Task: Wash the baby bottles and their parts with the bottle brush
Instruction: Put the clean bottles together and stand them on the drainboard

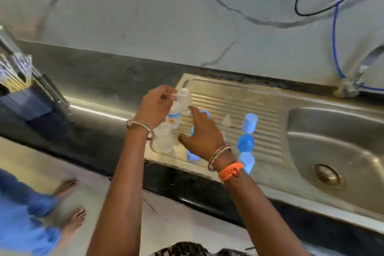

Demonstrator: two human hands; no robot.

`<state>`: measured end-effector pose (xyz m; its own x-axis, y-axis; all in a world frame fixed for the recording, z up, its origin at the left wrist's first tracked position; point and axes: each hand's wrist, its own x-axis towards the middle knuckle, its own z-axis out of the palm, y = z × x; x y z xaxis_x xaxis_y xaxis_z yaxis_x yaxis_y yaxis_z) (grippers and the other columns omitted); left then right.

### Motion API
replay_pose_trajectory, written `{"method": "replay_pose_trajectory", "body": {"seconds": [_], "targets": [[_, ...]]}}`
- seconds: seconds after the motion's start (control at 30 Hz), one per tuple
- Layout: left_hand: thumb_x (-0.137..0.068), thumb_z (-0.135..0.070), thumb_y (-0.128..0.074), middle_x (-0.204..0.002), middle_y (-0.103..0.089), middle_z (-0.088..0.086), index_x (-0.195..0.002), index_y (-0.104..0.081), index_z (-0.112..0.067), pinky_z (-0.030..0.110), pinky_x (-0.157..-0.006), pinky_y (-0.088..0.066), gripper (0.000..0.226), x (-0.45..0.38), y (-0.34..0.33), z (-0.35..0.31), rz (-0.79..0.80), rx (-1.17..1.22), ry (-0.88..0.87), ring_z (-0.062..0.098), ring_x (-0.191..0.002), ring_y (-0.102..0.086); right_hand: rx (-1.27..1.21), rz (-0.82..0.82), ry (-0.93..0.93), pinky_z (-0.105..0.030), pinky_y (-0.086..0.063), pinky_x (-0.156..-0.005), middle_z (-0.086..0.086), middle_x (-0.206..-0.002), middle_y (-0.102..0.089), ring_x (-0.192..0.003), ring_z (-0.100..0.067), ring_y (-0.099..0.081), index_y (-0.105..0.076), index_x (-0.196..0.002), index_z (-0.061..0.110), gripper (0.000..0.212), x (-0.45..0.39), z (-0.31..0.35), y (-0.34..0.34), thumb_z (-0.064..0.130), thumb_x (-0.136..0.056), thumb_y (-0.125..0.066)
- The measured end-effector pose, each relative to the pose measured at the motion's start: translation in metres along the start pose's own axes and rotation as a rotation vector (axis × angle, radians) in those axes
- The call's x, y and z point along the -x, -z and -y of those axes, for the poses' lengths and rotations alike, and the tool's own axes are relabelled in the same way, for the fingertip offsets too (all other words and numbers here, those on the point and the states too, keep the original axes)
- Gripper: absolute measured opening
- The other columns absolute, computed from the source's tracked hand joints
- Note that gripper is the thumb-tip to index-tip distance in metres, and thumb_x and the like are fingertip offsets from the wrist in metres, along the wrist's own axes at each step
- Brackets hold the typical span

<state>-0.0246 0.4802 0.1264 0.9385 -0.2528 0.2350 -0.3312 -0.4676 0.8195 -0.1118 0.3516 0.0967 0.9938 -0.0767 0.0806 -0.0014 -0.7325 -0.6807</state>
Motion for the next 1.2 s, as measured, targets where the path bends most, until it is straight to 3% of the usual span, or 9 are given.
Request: {"method": "replay_pose_trajectory", "body": {"seconds": [0.17,0.3,0.43,0.6,0.83,0.97,1.0,1.13,1.2], "targets": [[-0.093,-0.001,-0.049,-0.104,-0.062,0.003,-0.106,-0.058,-0.019,0.018,-0.073,-0.047,0.024,0.026,0.027,0.068,0.227,0.039,0.229,0.014,-0.092,-0.058,0.21,0.075,-0.131,-0.041,-0.04,-0.096,-0.014,-0.149,-0.028,-0.128,-0.036,-0.039,-0.003,-0.151,0.021,0.099,-0.021,0.029,-0.08,0.051,-0.08,-0.064],[-0.097,-0.001,-0.042,-0.111,-0.062,0.01,-0.109,-0.053,-0.021,0.042,-0.084,-0.053,0.026,0.037,0.029,0.075,0.246,0.179,0.3,0.021,-0.092,-0.06,0.115,0.042,-0.151,-0.039,-0.048,-0.084,-0.016,-0.13,-0.048,-0.113,-0.034,-0.053,-0.02,-0.146,0.018,0.078,-0.024,0.03,-0.097,0.029,-0.084,-0.065],[-0.098,0.001,-0.039,-0.098,-0.066,0.002,-0.114,-0.053,-0.012,0.022,-0.065,-0.053,0.025,0.035,0.029,0.045,0.172,0.347,0.232,0.007,-0.071,-0.065,-0.088,-0.065,-0.18,-0.02,-0.035,-0.072,-0.007,-0.112,-0.059,-0.098,-0.019,-0.056,-0.043,-0.126,0.012,0.058,-0.009,0.035,-0.05,0.026,-0.078,-0.072],[-0.099,-0.002,-0.04,-0.094,-0.068,0.001,-0.107,-0.057,-0.015,0.022,-0.063,-0.051,0.023,0.012,-0.022,-0.022,0.3,0.477,0.029,0.012,-0.07,-0.064,-0.175,-0.542,-0.19,-0.016,-0.027,-0.065,0.001,-0.088,-0.049,-0.082,-0.016,-0.045,-0.042,-0.116,0.003,0.059,0.025,0.022,0.094,0.015,-0.072,-0.079],[-0.093,0.008,-0.039,-0.102,-0.064,0.004,-0.116,-0.053,-0.01,0.019,-0.061,-0.05,0.032,0.002,-0.156,-0.12,0.531,0.514,-0.033,0.009,-0.081,-0.064,0.036,-1.171,-0.317,-0.021,-0.038,-0.076,-0.004,-0.117,-0.058,-0.099,-0.017,-0.054,-0.047,-0.123,0.012,0.053,0.064,-0.099,0.198,0.015,-0.076,-0.072],[-0.094,0.002,-0.048,-0.145,-0.039,0.009,-0.142,-0.034,-0.006,0.031,-0.101,-0.039,0.05,-0.004,-0.207,-0.143,0.798,0.309,-0.101,0.019,-0.135,-0.038,0.295,-0.3,-0.848,-0.029,-0.048,-0.08,-0.011,-0.109,-0.067,-0.106,-0.03,-0.062,-0.068,-0.11,0.012,0.04,0.075,-0.196,0.179,0.025,-0.072,-0.073],[-0.094,0.001,-0.049,-0.147,-0.038,0.009,-0.143,-0.034,-0.007,0.03,-0.103,-0.036,0.052,-0.006,-0.216,-0.146,0.88,0.275,-0.12,0.016,-0.136,-0.035,0.242,-0.332,-0.89,-0.031,-0.048,-0.082,-0.013,-0.111,-0.067,-0.107,-0.032,-0.061,-0.067,-0.11,0.012,0.041,0.078,-0.204,0.183,0.024,-0.071,-0.074],[-0.092,-0.002,-0.054,-0.153,-0.027,0.007,-0.146,-0.027,-0.011,0.013,-0.106,-0.018,0.062,-0.016,-0.246,-0.155,0.563,0.288,-0.229,0.013,-0.139,-0.025,0.091,-1.098,-0.636,-0.033,-0.044,-0.092,-0.011,-0.118,-0.062,-0.111,-0.029,-0.056,-0.059,-0.119,0.014,0.044,0.077,-0.211,0.234,0.018,-0.076,-0.068],[-0.091,-0.009,-0.057,-0.158,-0.011,0.004,-0.15,-0.015,-0.014,0.006,-0.107,-0.006,0.072,-0.017,-0.255,-0.153,0.481,0.275,-0.261,0.012,-0.145,-0.005,0.152,-1.17,-0.573,-0.029,-0.042,-0.092,-0.009,-0.123,-0.06,-0.111,-0.023,-0.054,-0.058,-0.121,0.012,0.044,0.078,-0.226,0.235,0.016,-0.078,-0.067]]}}
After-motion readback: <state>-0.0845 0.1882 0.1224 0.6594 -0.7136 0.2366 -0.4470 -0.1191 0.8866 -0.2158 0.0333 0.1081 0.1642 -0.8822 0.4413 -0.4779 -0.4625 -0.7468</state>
